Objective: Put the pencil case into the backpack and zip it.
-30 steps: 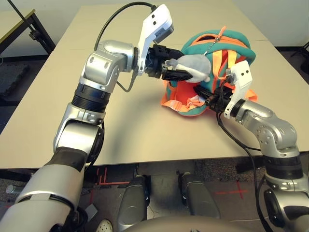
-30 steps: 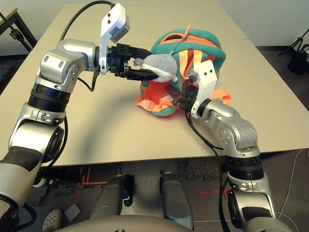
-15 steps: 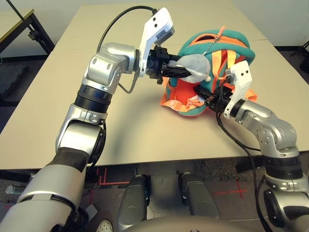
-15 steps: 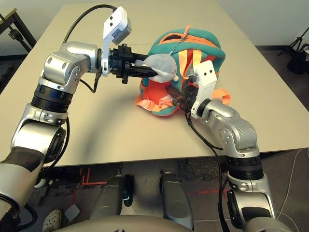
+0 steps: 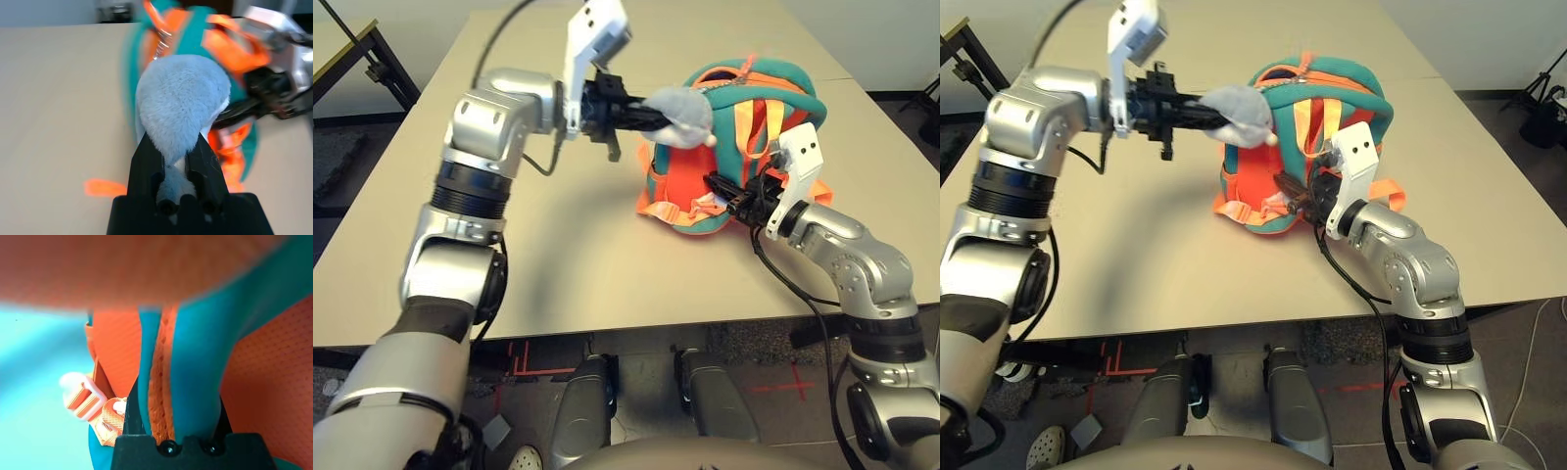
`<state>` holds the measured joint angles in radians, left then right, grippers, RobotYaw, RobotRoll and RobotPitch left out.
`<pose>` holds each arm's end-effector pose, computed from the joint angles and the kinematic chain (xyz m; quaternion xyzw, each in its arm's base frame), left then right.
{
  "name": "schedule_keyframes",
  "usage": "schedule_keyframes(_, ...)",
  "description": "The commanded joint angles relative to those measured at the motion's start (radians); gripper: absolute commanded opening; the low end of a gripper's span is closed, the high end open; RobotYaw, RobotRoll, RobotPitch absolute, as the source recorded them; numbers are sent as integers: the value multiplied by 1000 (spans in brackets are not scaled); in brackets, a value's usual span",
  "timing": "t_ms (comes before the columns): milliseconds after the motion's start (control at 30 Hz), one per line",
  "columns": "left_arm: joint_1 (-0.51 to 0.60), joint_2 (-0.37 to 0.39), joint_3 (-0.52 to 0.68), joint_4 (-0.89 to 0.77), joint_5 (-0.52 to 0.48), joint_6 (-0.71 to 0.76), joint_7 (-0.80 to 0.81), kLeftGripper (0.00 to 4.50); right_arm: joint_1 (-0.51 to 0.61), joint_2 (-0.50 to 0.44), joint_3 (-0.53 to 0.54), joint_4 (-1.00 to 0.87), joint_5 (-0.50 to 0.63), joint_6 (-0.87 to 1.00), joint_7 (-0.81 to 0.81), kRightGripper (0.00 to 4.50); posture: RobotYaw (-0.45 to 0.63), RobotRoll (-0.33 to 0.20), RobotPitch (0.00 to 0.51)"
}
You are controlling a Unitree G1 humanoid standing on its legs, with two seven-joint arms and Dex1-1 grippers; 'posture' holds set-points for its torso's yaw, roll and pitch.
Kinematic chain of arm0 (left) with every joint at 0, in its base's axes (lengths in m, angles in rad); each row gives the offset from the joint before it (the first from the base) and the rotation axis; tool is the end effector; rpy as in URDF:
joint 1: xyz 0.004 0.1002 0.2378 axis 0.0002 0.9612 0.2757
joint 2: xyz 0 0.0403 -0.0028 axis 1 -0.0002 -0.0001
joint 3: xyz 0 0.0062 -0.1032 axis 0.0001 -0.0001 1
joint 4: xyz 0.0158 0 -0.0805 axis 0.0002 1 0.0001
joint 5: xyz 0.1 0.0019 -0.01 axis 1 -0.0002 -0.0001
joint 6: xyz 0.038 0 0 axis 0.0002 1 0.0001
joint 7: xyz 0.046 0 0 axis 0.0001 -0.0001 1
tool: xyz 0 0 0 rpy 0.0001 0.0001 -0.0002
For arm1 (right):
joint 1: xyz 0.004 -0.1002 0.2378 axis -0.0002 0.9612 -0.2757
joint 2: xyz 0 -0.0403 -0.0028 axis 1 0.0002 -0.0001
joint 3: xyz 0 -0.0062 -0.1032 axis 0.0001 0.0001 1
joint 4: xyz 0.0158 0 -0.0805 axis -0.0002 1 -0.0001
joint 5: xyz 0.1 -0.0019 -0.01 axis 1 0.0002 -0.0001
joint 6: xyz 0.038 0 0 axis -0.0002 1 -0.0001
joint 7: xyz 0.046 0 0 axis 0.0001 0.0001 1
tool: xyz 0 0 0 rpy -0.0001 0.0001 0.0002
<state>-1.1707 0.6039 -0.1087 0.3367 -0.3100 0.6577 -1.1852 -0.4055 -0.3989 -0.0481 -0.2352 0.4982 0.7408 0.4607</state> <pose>0.3280 0.1922 0.3098 0.1676 0.0153 -0.5486 0.8190 0.2563 -0.1875 0.1580 0.0230 0.0567 0.3273 0.9429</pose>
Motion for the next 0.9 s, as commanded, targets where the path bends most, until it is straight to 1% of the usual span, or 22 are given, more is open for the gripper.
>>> schedule_keyframes(33, 28, 72, 33, 47, 19, 3, 3, 158, 19, 5, 32, 33, -17, 19, 5, 285, -112, 0, 140)
schedule_keyframes(167, 71, 129, 45, 76, 23, 4, 7, 158, 13, 9, 34, 43, -23, 14, 13, 285, -97, 0, 139)
schedule_keyframes(233, 113, 154, 46, 84, 28, 6, 10, 158, 8, 11, 36, 51, -27, 11, 17, 285, -90, 0, 139)
schedule_keyframes(367, 194, 162, 40, 69, 18, 27, 17, 158, 2, 12, 42, 63, -30, 5, 25, 285, -83, 0, 140)
schedule_keyframes(533, 281, 132, -23, 83, 67, -3, 38, 158, -11, 10, 49, 71, -31, 4, 32, 285, -80, 0, 141)
schedule_keyframes(633, 312, 101, -60, 89, 85, -20, 36, 158, -17, 5, 48, 72, -31, 5, 36, 285, -82, 0, 140)
schedule_keyframes(833, 355, 8, -118, 144, 107, -42, 34, 158, -15, -2, 45, 67, -30, 8, 36, 285, -93, 0, 141)
schedule_keyframes(900, 368, -17, -157, 156, 131, -58, 20, 158, -13, -2, 45, 65, -29, 9, 34, 285, -94, 0, 141)
